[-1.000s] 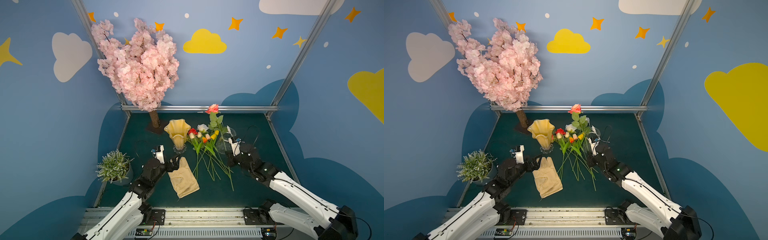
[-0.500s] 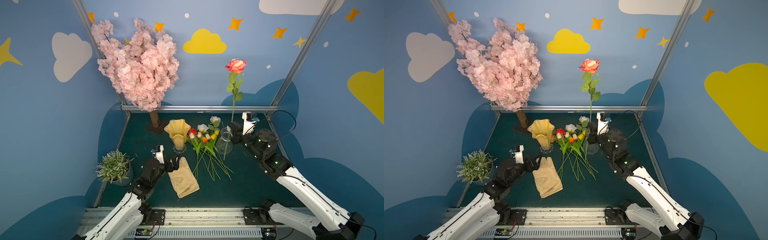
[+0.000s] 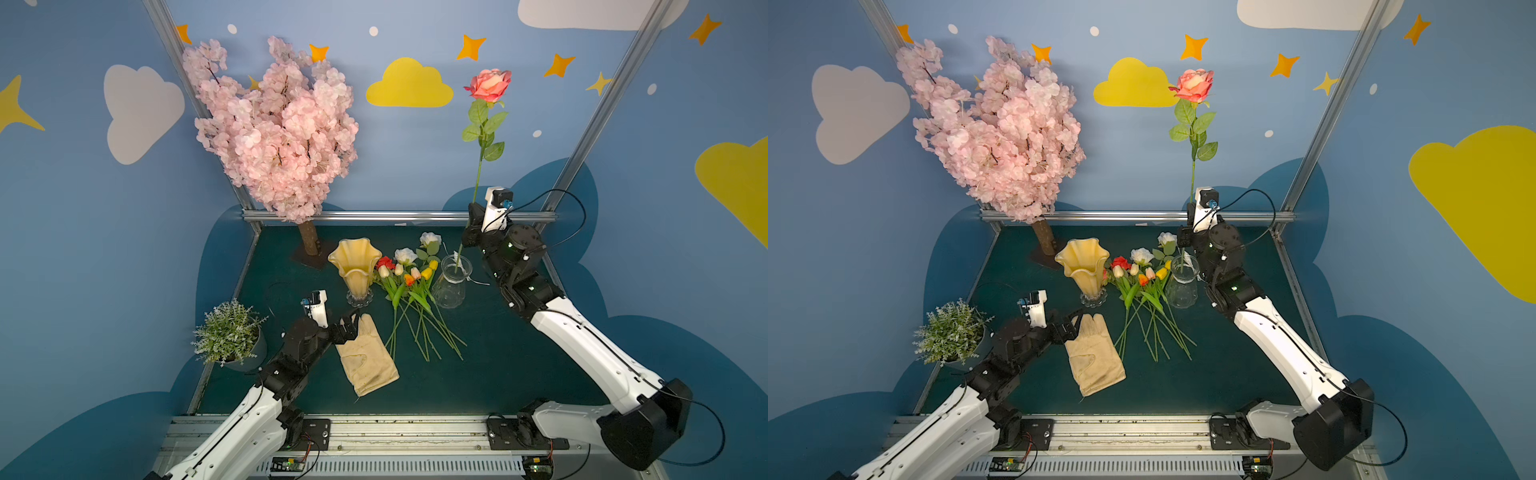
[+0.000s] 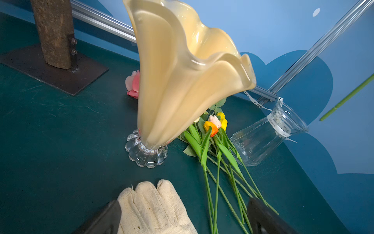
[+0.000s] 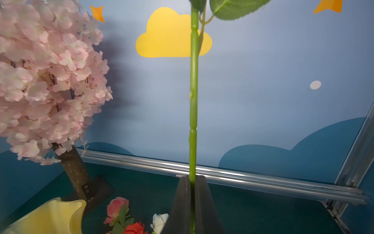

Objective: Arrange the flowers in different vases according to their variety
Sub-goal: Insert the flower into the vase.

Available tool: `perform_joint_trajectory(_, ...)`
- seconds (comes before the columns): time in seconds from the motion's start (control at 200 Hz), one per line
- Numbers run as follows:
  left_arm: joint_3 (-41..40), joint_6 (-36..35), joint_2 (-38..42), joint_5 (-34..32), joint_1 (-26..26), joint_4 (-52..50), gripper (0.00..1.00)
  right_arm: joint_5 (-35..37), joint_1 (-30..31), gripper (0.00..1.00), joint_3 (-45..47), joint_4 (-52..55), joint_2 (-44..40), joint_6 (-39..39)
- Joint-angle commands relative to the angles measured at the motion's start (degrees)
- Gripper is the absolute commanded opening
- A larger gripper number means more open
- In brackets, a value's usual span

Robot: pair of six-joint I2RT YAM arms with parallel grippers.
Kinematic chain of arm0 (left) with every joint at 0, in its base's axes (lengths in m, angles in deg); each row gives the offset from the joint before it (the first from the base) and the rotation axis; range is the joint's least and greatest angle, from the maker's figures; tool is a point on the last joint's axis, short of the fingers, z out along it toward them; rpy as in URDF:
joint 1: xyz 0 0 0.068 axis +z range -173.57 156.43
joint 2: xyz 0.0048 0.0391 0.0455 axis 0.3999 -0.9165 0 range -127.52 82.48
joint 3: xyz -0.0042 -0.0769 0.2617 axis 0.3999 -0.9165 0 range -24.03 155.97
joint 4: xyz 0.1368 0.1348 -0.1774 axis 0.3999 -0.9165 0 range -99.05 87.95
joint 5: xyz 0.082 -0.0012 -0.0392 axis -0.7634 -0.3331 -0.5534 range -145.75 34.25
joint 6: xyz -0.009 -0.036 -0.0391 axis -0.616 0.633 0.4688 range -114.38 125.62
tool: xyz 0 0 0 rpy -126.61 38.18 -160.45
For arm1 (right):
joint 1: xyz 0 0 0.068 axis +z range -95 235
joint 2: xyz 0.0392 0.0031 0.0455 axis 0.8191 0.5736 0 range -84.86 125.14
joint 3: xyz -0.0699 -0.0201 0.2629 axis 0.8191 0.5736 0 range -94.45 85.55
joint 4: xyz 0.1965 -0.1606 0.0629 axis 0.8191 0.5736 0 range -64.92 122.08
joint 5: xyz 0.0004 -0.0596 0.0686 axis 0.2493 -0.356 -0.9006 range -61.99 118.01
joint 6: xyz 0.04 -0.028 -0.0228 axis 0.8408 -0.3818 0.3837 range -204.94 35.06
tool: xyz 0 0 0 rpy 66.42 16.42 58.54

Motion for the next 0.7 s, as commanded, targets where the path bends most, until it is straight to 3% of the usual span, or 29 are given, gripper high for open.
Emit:
perform_joint_trajectory(0.0,1.3,-1.2,0.5,0.5,-0.1,1.1,1.0,0.2,-1.6,0.0,-1.8,-3.8,2.4,-0.9)
perform_joint_trajectory(0.34,1.2,-1.2,0.1,1.2,-0.1,1.6,1.0,-2.1,-3.8,0.0,5.6,-6.7,6.6,4.2)
perform_joint_trajectory(0.606,1.6,-0.8,-0.1,2.4,-0.2,1.5,1.0,-7.2,-3.8,0.0,13.2,-4.3,2.5,11.6)
perform_joint_trajectory(0.651,1.6,-0.7,-0.3,2.6,-0.2,1.7,1.0,-8.0,-3.8,0.07,14.1,-3.4,1.4,12.6)
perform_joint_trajectory(0.696,1.7,-0.9,-0.6,2.7,-0.2,1.8,1.0,-8.8,-3.7,0.21,14.9,-2.6,0.5,13.5)
